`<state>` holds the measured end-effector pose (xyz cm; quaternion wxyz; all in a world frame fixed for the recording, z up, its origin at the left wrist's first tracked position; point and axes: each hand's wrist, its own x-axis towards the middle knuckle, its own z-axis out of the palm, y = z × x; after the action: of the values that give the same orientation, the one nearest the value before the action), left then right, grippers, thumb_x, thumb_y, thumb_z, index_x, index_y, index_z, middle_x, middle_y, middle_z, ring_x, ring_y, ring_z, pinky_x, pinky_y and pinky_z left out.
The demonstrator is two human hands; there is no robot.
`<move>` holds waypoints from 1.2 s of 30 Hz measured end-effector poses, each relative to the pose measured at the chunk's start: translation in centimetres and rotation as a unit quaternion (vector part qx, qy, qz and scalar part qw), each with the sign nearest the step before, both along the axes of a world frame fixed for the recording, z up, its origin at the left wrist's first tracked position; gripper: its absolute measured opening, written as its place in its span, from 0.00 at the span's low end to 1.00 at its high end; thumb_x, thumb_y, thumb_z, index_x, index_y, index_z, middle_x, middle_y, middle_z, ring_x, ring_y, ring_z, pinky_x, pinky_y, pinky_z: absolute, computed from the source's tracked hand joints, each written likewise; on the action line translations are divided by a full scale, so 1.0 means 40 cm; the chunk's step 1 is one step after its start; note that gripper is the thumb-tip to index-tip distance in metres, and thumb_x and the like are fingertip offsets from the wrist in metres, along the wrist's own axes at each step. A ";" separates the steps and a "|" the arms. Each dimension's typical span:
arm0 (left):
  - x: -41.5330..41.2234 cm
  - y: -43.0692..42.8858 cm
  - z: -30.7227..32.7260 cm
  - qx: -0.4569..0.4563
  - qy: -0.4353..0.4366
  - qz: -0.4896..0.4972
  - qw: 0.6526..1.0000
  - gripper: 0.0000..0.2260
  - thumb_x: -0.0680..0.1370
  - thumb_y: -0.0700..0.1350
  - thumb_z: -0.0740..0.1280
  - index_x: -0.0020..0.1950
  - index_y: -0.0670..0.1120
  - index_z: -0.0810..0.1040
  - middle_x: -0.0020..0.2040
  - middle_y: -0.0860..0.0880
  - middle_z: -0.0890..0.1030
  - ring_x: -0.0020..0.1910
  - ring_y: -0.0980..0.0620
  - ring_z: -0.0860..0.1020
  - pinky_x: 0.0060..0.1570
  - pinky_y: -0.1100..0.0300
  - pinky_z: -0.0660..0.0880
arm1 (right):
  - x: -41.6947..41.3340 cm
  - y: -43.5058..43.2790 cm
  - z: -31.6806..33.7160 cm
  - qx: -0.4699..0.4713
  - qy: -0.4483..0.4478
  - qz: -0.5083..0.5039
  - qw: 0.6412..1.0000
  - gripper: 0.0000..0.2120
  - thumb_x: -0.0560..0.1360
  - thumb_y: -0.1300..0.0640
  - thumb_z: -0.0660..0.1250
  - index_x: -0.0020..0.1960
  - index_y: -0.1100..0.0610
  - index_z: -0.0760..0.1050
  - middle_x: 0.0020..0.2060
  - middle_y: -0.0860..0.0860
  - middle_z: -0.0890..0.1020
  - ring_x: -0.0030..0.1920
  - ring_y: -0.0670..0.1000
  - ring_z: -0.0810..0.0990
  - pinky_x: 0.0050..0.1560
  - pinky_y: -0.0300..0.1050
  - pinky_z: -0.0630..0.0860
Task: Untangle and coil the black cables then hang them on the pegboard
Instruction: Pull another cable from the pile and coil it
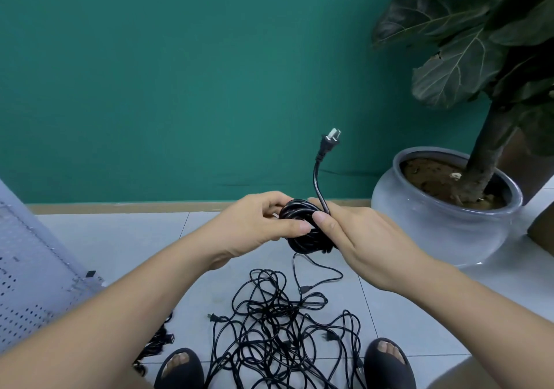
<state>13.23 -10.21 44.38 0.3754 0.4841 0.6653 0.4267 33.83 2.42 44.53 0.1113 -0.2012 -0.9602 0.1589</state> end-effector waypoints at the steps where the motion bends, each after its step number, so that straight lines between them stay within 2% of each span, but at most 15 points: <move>1: 0.004 0.000 -0.002 0.004 0.005 0.002 1.000 0.13 0.77 0.49 0.79 0.59 0.50 0.84 0.52 0.52 0.88 0.49 0.55 0.84 0.55 0.55 0.78 | 0.000 0.001 -0.001 -0.009 0.005 -0.003 1.000 0.22 0.88 0.36 0.42 0.68 0.39 0.71 0.47 0.43 0.83 0.49 0.53 0.80 0.52 0.57 0.78; 5: 0.005 -0.001 0.003 0.030 0.016 0.008 0.999 0.08 0.80 0.48 0.76 0.57 0.49 0.84 0.52 0.48 0.89 0.49 0.54 0.84 0.58 0.52 0.78 | -0.005 0.007 -0.005 -0.108 0.057 -0.025 0.992 0.25 0.89 0.37 0.46 0.66 0.44 0.78 0.48 0.44 0.86 0.51 0.49 0.81 0.57 0.55 0.79; 7: 0.007 0.000 0.012 0.050 0.054 0.005 0.997 0.06 0.82 0.49 0.74 0.57 0.50 0.84 0.51 0.50 0.89 0.49 0.54 0.84 0.58 0.54 0.79 | -0.012 0.007 -0.001 -0.139 0.080 -0.046 0.986 0.29 0.86 0.37 0.47 0.58 0.54 0.79 0.44 0.49 0.84 0.48 0.51 0.80 0.59 0.58 0.78; 9: 0.009 0.004 0.017 0.065 0.105 -0.001 0.992 0.05 0.83 0.50 0.72 0.58 0.53 0.84 0.49 0.52 0.88 0.49 0.50 0.85 0.57 0.49 0.81 | -0.018 0.006 0.001 -0.155 0.096 -0.066 0.981 0.27 0.84 0.39 0.48 0.52 0.58 0.77 0.42 0.54 0.82 0.46 0.54 0.78 0.58 0.59 0.77; 12: 0.013 0.008 0.021 0.068 0.160 -0.020 0.985 0.05 0.85 0.52 0.70 0.59 0.54 0.83 0.49 0.52 0.87 0.49 0.48 0.84 0.56 0.44 0.81 | -0.032 0.006 0.000 -0.144 0.085 -0.101 0.981 0.19 0.87 0.48 0.51 0.52 0.60 0.75 0.42 0.55 0.80 0.48 0.57 0.77 0.56 0.57 0.76; 15: 0.020 0.014 0.027 0.056 0.205 -0.028 0.977 0.06 0.86 0.52 0.68 0.59 0.54 0.82 0.48 0.55 0.86 0.49 0.53 0.83 0.56 0.48 0.80 | -0.043 0.005 0.004 -0.134 0.058 -0.148 0.978 0.18 0.88 0.52 0.52 0.47 0.62 0.70 0.40 0.57 0.77 0.47 0.60 0.75 0.52 0.58 0.74; 17: 0.023 0.021 0.030 0.053 0.220 -0.025 0.974 0.06 0.86 0.52 0.67 0.60 0.54 0.82 0.48 0.57 0.86 0.49 0.56 0.82 0.57 0.50 0.79 | -0.050 0.006 0.014 -0.131 0.049 -0.173 0.975 0.20 0.89 0.51 0.53 0.43 0.62 0.66 0.40 0.59 0.76 0.45 0.61 0.75 0.48 0.57 0.73; 20: 0.019 0.027 0.034 0.046 0.235 -0.026 0.971 0.07 0.86 0.52 0.67 0.61 0.54 0.81 0.49 0.57 0.86 0.50 0.58 0.82 0.57 0.52 0.79 | -0.054 0.023 0.025 -0.141 0.024 -0.205 0.968 0.23 0.86 0.45 0.59 0.38 0.59 0.65 0.34 0.55 0.78 0.38 0.60 0.74 0.37 0.53 0.70; 23: 0.016 0.030 0.036 0.034 0.245 -0.041 0.968 0.07 0.86 0.53 0.66 0.62 0.55 0.81 0.48 0.57 0.86 0.49 0.57 0.82 0.56 0.52 0.78 | -0.052 0.035 0.037 -0.188 -0.022 -0.207 0.960 0.20 0.81 0.43 0.64 0.38 0.58 0.71 0.29 0.50 0.85 0.37 0.59 0.86 0.42 0.54 0.83; 25: 0.017 0.032 0.033 0.026 0.264 -0.055 0.963 0.08 0.86 0.53 0.66 0.62 0.55 0.81 0.48 0.57 0.86 0.50 0.55 0.82 0.56 0.50 0.79 | -0.047 0.031 0.044 -0.172 -0.062 -0.211 0.960 0.17 0.80 0.46 0.64 0.41 0.59 0.74 0.29 0.50 0.86 0.37 0.53 0.88 0.39 0.48 0.82; 28: 0.017 0.032 0.027 0.018 0.279 -0.069 0.958 0.08 0.86 0.53 0.66 0.63 0.56 0.81 0.49 0.58 0.85 0.51 0.55 0.82 0.56 0.48 0.79 | -0.044 0.025 0.048 -0.126 -0.086 -0.211 0.965 0.21 0.80 0.46 0.65 0.42 0.64 0.78 0.28 0.48 0.86 0.34 0.47 0.86 0.35 0.42 0.78; 33: 0.011 0.029 0.029 0.015 0.279 -0.071 0.957 0.08 0.86 0.54 0.66 0.63 0.57 0.81 0.50 0.58 0.85 0.51 0.56 0.82 0.56 0.49 0.79 | -0.043 0.020 0.051 -0.057 -0.080 -0.223 0.970 0.16 0.76 0.49 0.66 0.36 0.58 0.80 0.26 0.46 0.84 0.31 0.47 0.85 0.36 0.43 0.82; 36: 0.013 0.028 0.029 0.016 0.280 -0.076 0.957 0.08 0.86 0.54 0.66 0.63 0.57 0.81 0.51 0.58 0.85 0.53 0.55 0.82 0.56 0.47 0.79 | -0.044 0.016 0.048 -0.054 -0.065 -0.223 0.971 0.13 0.75 0.50 0.67 0.41 0.61 0.80 0.29 0.51 0.86 0.36 0.54 0.87 0.38 0.51 0.83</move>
<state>13.77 -9.08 45.54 0.1975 0.6394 0.6979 0.2553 32.08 3.05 46.44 0.0706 -0.4260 -0.8861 0.1687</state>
